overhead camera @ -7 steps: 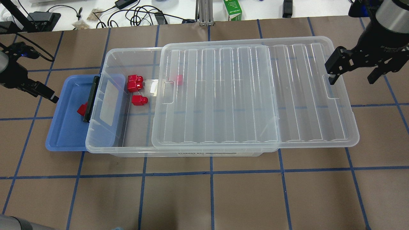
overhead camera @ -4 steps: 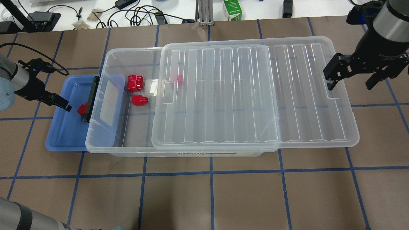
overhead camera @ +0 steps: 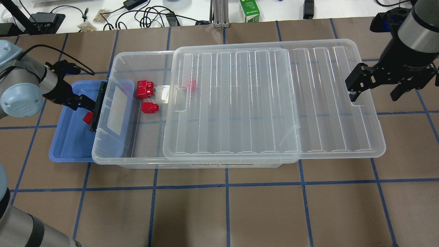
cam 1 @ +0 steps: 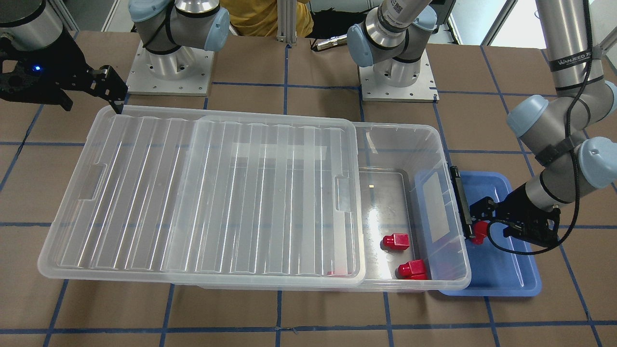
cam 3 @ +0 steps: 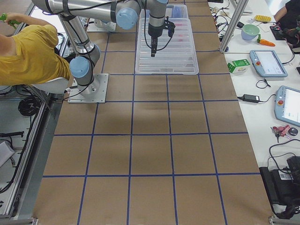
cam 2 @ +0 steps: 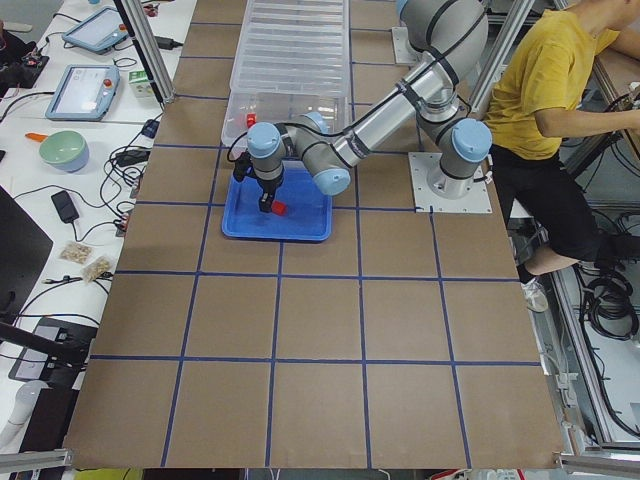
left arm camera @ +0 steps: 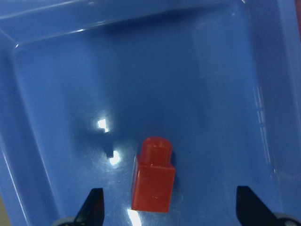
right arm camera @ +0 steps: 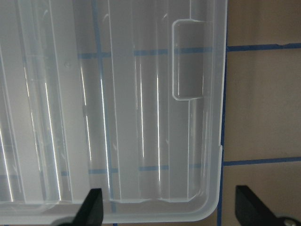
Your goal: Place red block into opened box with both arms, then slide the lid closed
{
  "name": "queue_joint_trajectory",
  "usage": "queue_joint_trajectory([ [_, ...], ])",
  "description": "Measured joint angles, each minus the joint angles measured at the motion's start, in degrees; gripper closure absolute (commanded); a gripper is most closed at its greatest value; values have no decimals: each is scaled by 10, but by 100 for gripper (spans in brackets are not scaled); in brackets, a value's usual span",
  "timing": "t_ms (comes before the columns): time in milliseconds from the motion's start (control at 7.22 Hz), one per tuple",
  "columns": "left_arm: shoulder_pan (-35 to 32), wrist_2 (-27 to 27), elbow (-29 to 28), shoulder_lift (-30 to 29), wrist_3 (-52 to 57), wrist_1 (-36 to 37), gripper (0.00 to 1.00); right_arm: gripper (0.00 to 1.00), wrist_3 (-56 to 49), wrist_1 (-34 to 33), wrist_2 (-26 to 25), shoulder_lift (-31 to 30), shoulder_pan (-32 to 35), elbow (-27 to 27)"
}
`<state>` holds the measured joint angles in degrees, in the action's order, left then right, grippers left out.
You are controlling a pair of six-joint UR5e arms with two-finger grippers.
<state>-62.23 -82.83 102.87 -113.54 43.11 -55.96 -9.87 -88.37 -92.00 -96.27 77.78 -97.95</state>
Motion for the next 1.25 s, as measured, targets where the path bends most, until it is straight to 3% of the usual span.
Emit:
queue_joint_trajectory([
  [693,9,0,5,-31,-9,9,6,0,4,0,-4,-12,0,8],
  [831,9,-1,6,-33,-8,9,16,0,5,0,-4,-25,0,4],
  [970,9,-1,7,-35,-7,9,35,0,5,-2,-1,-28,-1,-4],
  [1247,9,-2,7,-36,-7,9,88,0,4,-2,0,-23,-2,-16],
])
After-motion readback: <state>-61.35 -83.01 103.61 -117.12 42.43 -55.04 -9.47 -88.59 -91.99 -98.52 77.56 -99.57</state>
